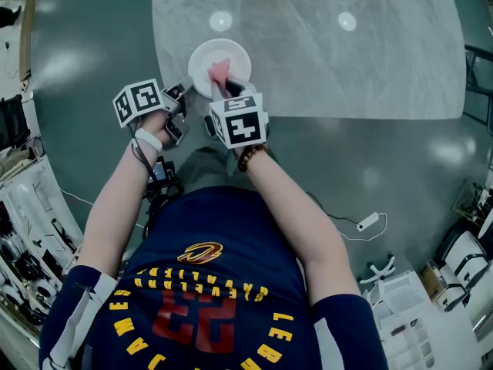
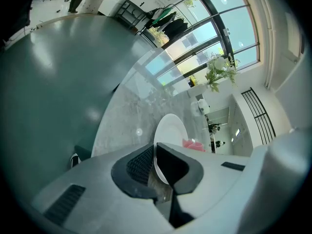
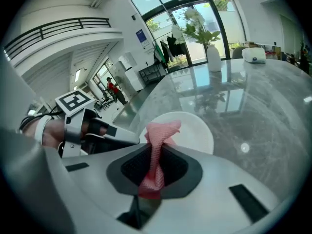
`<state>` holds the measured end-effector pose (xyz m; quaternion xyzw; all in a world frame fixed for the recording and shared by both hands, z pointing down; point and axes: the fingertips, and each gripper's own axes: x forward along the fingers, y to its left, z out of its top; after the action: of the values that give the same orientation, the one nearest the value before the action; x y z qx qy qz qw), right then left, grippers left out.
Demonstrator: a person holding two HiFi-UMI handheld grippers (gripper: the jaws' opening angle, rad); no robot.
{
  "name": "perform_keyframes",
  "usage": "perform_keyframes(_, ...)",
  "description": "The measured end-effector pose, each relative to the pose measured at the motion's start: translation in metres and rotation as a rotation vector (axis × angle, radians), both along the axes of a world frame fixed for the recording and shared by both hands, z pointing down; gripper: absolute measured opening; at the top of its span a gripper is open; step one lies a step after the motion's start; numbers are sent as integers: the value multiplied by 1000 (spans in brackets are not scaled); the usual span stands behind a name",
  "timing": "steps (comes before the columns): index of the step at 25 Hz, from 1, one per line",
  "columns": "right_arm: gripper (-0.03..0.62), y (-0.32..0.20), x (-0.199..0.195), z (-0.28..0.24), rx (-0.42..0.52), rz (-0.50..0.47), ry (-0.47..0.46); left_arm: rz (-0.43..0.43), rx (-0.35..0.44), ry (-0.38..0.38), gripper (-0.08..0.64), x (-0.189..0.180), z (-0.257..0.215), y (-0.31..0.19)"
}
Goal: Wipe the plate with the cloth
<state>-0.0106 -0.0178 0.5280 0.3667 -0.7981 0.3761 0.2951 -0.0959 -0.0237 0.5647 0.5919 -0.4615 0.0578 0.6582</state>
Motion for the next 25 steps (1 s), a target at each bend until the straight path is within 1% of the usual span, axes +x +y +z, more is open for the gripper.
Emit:
perform_keyframes(2, 40, 8, -18, 2, -8, -54, -6, -5, 0, 5, 20, 1, 1, 0)
perform_keyframes(5, 40, 17, -34, 6, -28, -114, 5, -10, 4, 15, 20, 4, -2, 0)
perform_keyframes(8, 41, 23, -43, 13, -42, -152, 22, 2, 11, 14, 20, 3, -3, -1)
perform_keyframes(11, 40, 25, -43, 20, -57, -174, 38, 14, 14, 10, 20, 3, -1, -1)
perform_keyframes(14, 41, 24, -39, 23, -70, -165, 35, 12, 8, 17, 20, 3, 1, 1)
perform_keyframes(17, 40, 20, -30, 25, -67, -137, 30, 13, 3, 23, 20, 3, 2, 1)
perform_keyframes(20, 41, 13, -12, 28, -67, -89, 26, 25, 3, 22, 20, 5, 3, 1)
perform_keyframes(25, 40, 5, 19, 25, -56, -30, 45, 52, 6, 12, 21, 6, -3, 0)
